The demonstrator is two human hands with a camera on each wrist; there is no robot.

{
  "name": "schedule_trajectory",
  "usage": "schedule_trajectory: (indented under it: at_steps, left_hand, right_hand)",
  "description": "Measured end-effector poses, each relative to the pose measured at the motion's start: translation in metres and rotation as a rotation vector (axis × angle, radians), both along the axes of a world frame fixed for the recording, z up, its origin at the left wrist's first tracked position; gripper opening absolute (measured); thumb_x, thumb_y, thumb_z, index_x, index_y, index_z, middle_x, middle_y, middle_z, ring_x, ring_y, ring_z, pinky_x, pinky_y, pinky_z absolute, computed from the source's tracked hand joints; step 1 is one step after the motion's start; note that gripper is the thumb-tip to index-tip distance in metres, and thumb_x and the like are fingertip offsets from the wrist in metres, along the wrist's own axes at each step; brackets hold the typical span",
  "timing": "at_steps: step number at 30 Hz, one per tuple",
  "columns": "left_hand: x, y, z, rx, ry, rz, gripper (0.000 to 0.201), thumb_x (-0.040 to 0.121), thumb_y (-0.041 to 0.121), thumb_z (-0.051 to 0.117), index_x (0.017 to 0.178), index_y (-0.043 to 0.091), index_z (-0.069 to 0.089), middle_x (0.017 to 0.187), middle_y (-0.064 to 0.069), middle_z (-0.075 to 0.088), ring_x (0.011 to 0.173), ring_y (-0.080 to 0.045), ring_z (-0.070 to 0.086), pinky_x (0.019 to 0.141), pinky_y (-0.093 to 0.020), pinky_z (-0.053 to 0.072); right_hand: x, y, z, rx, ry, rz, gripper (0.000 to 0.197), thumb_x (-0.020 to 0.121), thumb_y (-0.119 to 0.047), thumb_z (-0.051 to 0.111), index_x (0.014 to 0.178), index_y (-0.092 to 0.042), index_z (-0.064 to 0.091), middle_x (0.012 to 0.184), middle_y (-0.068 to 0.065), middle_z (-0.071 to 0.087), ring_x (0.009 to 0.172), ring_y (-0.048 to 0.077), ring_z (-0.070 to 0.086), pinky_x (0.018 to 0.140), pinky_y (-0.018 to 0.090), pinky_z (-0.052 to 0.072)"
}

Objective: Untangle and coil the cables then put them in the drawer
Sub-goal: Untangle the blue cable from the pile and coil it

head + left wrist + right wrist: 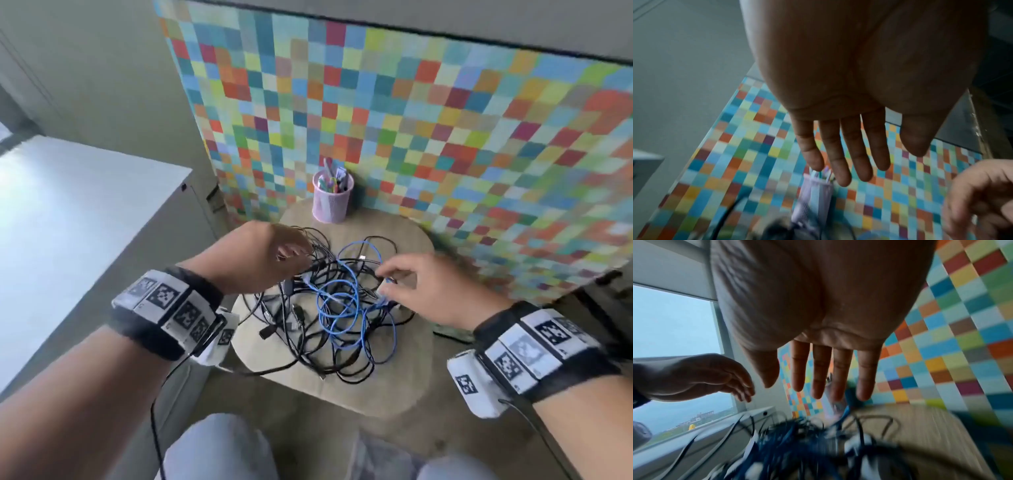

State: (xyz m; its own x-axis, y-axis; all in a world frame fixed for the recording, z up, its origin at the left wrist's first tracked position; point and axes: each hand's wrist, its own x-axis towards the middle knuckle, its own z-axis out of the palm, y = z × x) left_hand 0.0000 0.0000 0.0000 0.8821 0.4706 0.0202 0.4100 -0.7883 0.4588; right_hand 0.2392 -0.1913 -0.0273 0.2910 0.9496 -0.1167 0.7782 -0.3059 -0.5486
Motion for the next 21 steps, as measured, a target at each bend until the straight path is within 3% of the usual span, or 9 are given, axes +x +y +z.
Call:
schedule_trajectory:
  at_steps: [3, 4, 7, 12, 17, 19, 21]
  left_hand:
    - [0.001, -0.009, -0.046, 0.014, 0.044, -0.044, 0.041, 0.090, 0.061, 0.057, 0.115, 0.033, 0.074, 0.116, 0.017, 0.071, 0.100, -0.009, 0.069, 0.092, -0.036, 0.055]
    - [0.001, -0.015, -0.059, 0.004, 0.072, -0.052, 0.048, 0.086, 0.066, 0.052, 0.115, 0.034, 0.074, 0.118, 0.017, 0.070, 0.100, -0.010, 0.069, 0.092, -0.036, 0.055]
    - [-0.001, -0.022, -0.086, 0.082, 0.072, -0.065, 0.049, 0.087, 0.068, 0.053, 0.120, 0.036, 0.070, 0.119, 0.016, 0.070, 0.103, -0.012, 0.067, 0.094, -0.035, 0.053]
    - [-0.005, -0.039, -0.110, 0.092, 0.084, 0.014, 0.052, 0.084, 0.071, 0.055, 0.128, 0.043, 0.063, 0.124, 0.009, 0.070, 0.103, -0.018, 0.070, 0.094, -0.040, 0.056]
    - [-0.011, -0.064, -0.118, 0.084, 0.079, 0.054, 0.055, 0.084, 0.060, 0.057, 0.138, 0.053, 0.052, 0.142, 0.009, 0.054, 0.116, -0.021, 0.062, 0.106, -0.045, 0.048]
    - [-0.009, -0.067, -0.119, 0.104, 0.088, 0.068, 0.045, 0.088, 0.053, 0.063, 0.133, 0.048, 0.057, 0.141, 0.008, 0.053, 0.118, -0.020, 0.060, 0.111, -0.044, 0.042]
    - [-0.004, -0.068, -0.121, 0.129, 0.081, 0.085, 0.030, 0.091, 0.049, 0.066, 0.120, 0.041, 0.063, 0.129, 0.010, 0.059, 0.110, -0.017, 0.062, 0.107, -0.041, 0.042]
  right_hand:
    - [-0.011, -0.008, -0.040, -0.011, -0.029, 0.062, 0.041, 0.087, -0.040, 0.079, 0.126, -0.037, 0.069, 0.123, -0.024, 0.059, 0.114, -0.005, 0.054, 0.096, 0.002, 0.033]
    - [-0.015, -0.010, -0.051, -0.010, -0.035, 0.076, 0.044, 0.087, -0.040, 0.078, 0.130, -0.035, 0.068, 0.127, -0.022, 0.058, 0.118, -0.004, 0.052, 0.096, 0.001, 0.030]
    - [-0.025, -0.013, -0.070, 0.052, -0.111, 0.069, 0.047, 0.090, -0.046, 0.073, 0.134, -0.032, 0.065, 0.139, -0.013, 0.059, 0.131, 0.009, 0.051, 0.105, 0.016, 0.031]
    - [-0.043, -0.019, -0.089, -0.004, -0.149, 0.013, 0.062, 0.090, -0.063, 0.063, 0.141, -0.028, 0.058, 0.138, -0.001, 0.058, 0.134, 0.018, 0.049, 0.113, 0.034, 0.038]
    - [-0.062, -0.026, -0.097, 0.049, -0.129, -0.140, 0.061, 0.090, -0.057, 0.070, 0.141, -0.027, 0.058, 0.140, 0.003, 0.055, 0.135, 0.024, 0.050, 0.113, 0.037, 0.039]
    - [-0.065, -0.026, -0.097, 0.067, -0.116, -0.155, 0.059, 0.089, -0.055, 0.072, 0.139, -0.027, 0.059, 0.137, 0.001, 0.055, 0.131, 0.023, 0.052, 0.108, 0.035, 0.041]
    - [-0.066, -0.027, -0.099, 0.080, -0.113, -0.154, 0.055, 0.091, -0.052, 0.072, 0.138, -0.026, 0.059, 0.135, 0.000, 0.056, 0.129, 0.022, 0.051, 0.103, 0.033, 0.040]
